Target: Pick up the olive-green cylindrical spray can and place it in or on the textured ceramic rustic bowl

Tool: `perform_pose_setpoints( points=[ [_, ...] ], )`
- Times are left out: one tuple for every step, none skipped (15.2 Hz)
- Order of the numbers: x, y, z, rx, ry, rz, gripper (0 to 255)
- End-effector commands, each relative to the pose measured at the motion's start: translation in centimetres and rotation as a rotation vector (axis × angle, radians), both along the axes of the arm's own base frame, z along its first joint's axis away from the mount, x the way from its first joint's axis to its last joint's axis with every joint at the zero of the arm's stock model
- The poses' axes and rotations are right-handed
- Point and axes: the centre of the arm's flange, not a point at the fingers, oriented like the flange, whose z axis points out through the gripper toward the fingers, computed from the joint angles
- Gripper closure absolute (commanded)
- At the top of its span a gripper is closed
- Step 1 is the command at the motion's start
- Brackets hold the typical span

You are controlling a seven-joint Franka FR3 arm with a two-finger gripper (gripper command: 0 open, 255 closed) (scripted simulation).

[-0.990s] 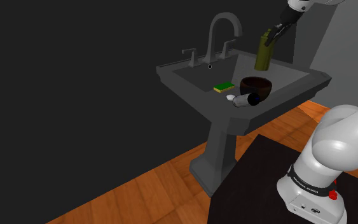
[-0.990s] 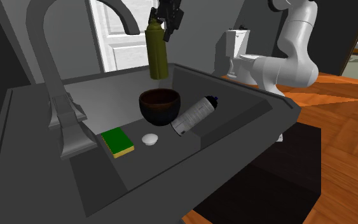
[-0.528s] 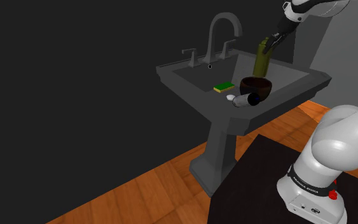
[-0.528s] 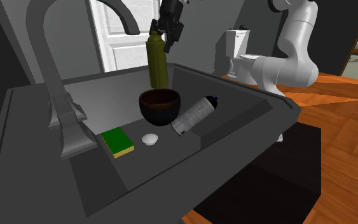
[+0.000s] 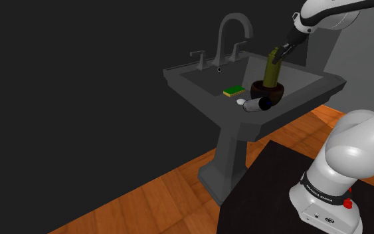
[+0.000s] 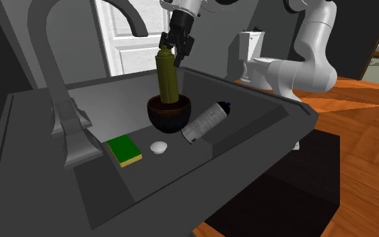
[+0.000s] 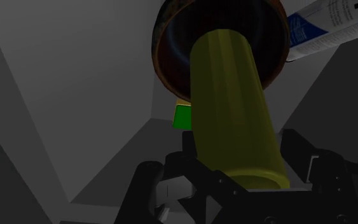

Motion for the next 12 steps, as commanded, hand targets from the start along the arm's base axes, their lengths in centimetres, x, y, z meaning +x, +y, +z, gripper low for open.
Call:
perform_pose_setpoints(
  points=[
    [0.0, 0.0, -0.09, -0.001, -0.001, 0.0, 255],
    [0.0, 0.0, -0.09, -0.001, -0.001, 0.0, 255],
    [0.0, 0.0, -0.09, -0.001, -0.001, 0.0, 255],
    [0.0, 0.0, -0.09, -0.001, -0.001, 0.0, 255],
    [0.0, 0.0, -0.09, -0.001, -0.001, 0.0, 255],
    [0.0, 0.0, -0.09, -0.001, -0.001, 0.0, 255],
    [0.0, 0.01, -0.09, -0.001, -0.001, 0.0, 0],
    [0.0, 0.02, -0.08, -0.001, -0.001, 0.0, 0],
    [0.01, 0.02, -0.08, -0.001, -0.001, 0.0, 0],
    [0.01, 0.02, -0.08, -0.001, -0.001, 0.0, 0],
    [0.01, 0.02, -0.08, -0.001, -0.001, 0.0, 0],
    [0.0, 0.0, -0.09, -0.001, -0.001, 0.0, 0]
  ],
)
